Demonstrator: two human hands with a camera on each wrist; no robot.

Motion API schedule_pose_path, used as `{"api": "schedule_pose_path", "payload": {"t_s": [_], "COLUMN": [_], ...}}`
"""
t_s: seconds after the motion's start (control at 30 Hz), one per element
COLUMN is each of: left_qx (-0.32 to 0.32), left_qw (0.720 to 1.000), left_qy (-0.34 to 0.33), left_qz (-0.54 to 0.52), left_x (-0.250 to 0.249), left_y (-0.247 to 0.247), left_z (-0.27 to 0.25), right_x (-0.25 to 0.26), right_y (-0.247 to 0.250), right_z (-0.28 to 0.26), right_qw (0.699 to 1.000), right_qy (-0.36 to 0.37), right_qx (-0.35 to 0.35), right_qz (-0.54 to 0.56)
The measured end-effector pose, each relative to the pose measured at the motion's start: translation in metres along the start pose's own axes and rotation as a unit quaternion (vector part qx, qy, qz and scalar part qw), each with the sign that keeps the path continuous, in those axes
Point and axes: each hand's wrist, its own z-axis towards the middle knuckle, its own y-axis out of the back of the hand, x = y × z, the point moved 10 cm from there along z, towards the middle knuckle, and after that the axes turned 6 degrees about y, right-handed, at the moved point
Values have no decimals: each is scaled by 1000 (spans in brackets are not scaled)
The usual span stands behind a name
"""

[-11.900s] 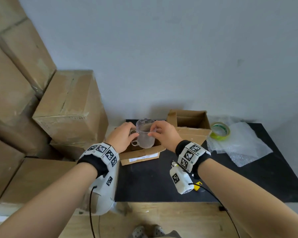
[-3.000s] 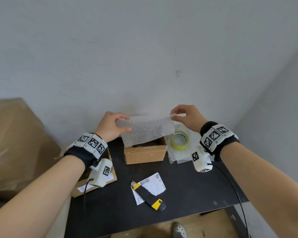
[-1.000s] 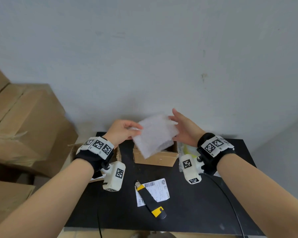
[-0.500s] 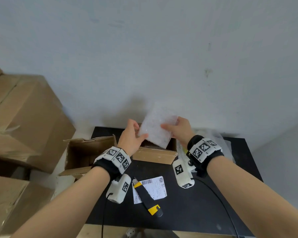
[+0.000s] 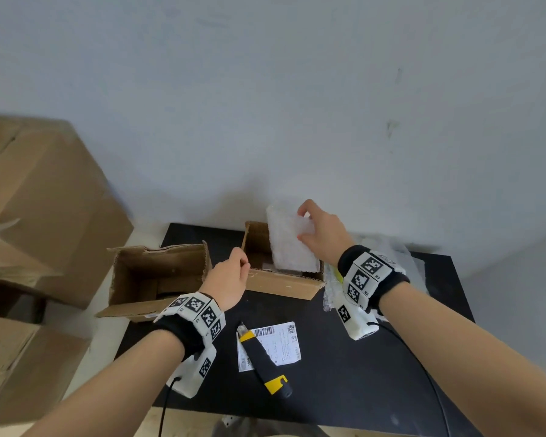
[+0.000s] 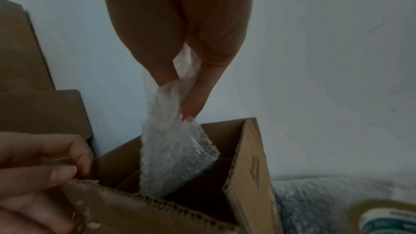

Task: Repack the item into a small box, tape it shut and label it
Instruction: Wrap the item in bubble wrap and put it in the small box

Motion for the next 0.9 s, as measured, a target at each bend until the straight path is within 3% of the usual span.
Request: {"api": "schedule_pose_path", "payload": {"t_s": [0.17, 0.37, 0.43, 0.7, 0.8, 0.9], "left_qx": [-9, -6, 10, 18, 12, 9], "left_qw": [998, 995, 994, 986, 987, 986], "left_qy": [20, 31, 31, 53, 51, 51], "left_qz": [-52, -97, -107, -154, -153, -158], "left_x": [11, 17, 18, 29, 29, 29], "left_y": [-2, -3, -6, -14, -13, -13], "left_z": [-4, -4, -6, -8, -9, -9], "right_x": [18, 21, 16, 3, 3, 8], "right_y": [-16, -47, -52, -57, -65, -81], "right_z": [7, 14, 17, 18, 21, 25], "right_qw": [999, 999, 998, 983, 978, 984], "right_qy": [27, -6, -29, -153, -176, -170], "right_qx": [10, 44, 54, -13, -20, 21], "right_qz": [-31, -15, -12, 101, 107, 50]}}
